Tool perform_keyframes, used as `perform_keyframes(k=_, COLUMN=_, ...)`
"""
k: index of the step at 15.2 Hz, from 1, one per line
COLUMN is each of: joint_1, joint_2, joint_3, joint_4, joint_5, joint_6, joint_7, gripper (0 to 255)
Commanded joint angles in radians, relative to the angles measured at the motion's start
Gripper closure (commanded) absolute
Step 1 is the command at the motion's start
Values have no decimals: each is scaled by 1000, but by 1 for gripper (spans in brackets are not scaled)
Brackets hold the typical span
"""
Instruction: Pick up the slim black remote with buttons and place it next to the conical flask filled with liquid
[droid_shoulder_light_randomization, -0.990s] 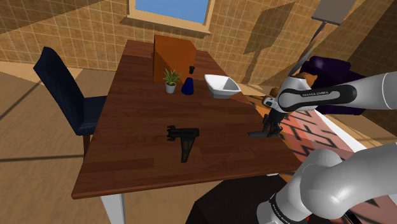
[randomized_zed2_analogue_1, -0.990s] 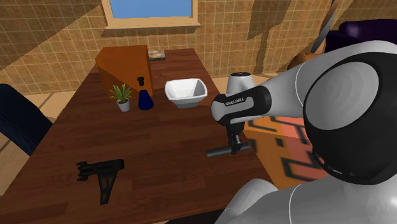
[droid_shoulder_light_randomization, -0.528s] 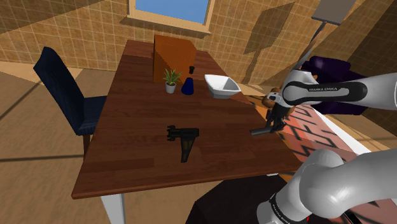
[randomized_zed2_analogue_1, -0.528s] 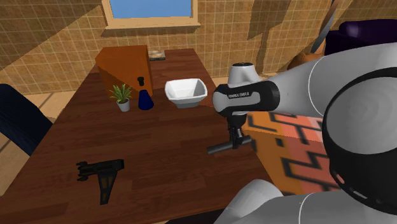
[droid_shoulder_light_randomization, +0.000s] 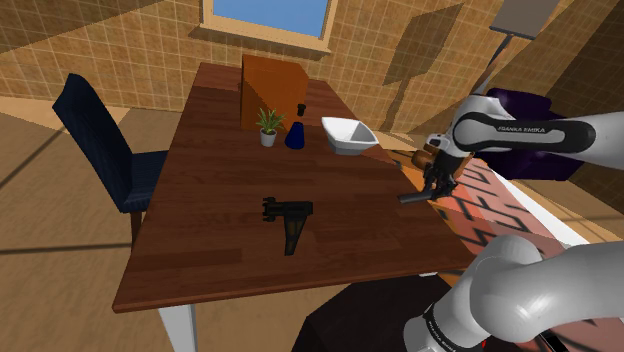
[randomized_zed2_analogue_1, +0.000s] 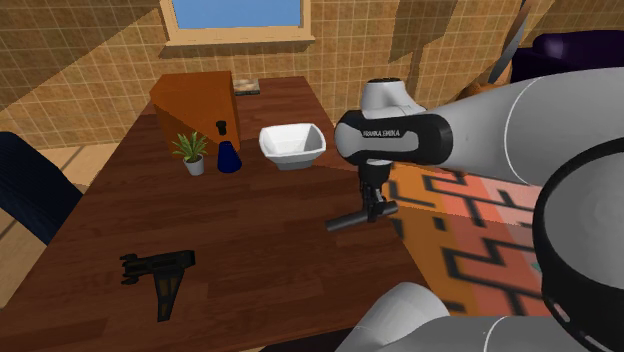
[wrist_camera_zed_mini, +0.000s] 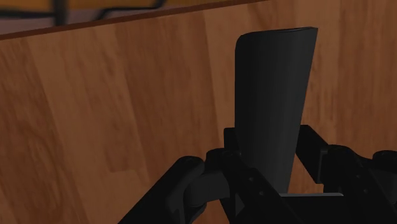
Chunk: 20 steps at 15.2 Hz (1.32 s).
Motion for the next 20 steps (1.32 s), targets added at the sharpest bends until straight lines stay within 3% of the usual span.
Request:
perform_keyframes(k=1, joint_1=-2, joint_2=-11, joint_3=15, joint_4=18, joint_5=7, joint_6=-30, joint_7=0, gripper=255)
perform_keyframes(k=20, joint_1=-1, joint_2=-60, joint_3=130, joint_4=223, joint_5=73, joint_6=-291, joint_7=-13, gripper=255)
